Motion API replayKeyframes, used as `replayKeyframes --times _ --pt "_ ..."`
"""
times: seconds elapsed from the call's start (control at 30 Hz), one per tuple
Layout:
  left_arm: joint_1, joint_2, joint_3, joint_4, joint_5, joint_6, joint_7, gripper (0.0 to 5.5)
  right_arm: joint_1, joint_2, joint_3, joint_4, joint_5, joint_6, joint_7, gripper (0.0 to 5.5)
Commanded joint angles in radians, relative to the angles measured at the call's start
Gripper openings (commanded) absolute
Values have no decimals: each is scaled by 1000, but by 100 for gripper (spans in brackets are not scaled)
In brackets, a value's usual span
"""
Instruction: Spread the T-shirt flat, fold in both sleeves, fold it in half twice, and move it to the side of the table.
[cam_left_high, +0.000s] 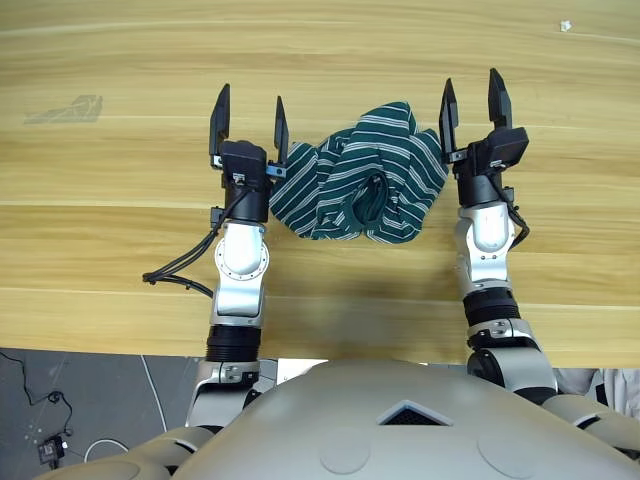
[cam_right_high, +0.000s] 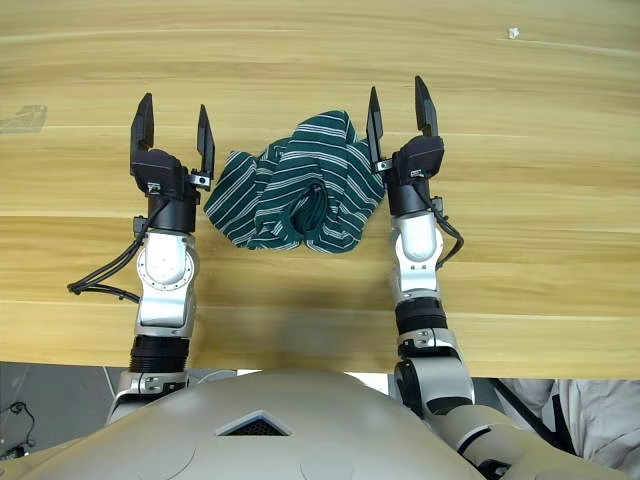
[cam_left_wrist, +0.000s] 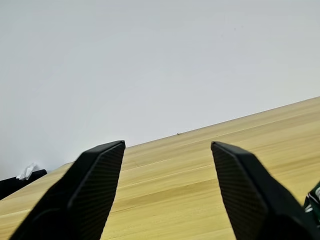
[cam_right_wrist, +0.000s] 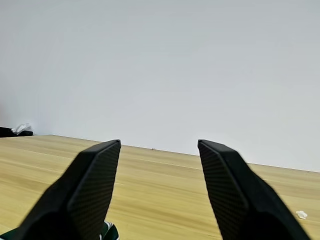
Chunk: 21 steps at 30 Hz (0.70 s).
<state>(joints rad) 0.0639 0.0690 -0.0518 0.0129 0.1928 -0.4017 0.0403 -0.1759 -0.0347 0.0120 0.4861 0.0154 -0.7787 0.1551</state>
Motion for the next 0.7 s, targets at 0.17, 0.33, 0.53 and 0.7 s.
replayKeyframes --times 0.17,0.33,0.53,0.7 --pt "68 27 -87 -54 -33 126 -139 322 -22 4 3 22 -13 -10 -8 287" --pt "145 61 -129 -162 -56 212 -225 322 -30 14 11 33 -19 -10 -11 287" --pt "238 161 -243 -275 -46 260 -382 395 -35 18 12 35 -24 -12 -10 289" --pt "278 208 -299 -347 -50 332 -445 395 -34 16 14 33 -21 -13 -4 289"
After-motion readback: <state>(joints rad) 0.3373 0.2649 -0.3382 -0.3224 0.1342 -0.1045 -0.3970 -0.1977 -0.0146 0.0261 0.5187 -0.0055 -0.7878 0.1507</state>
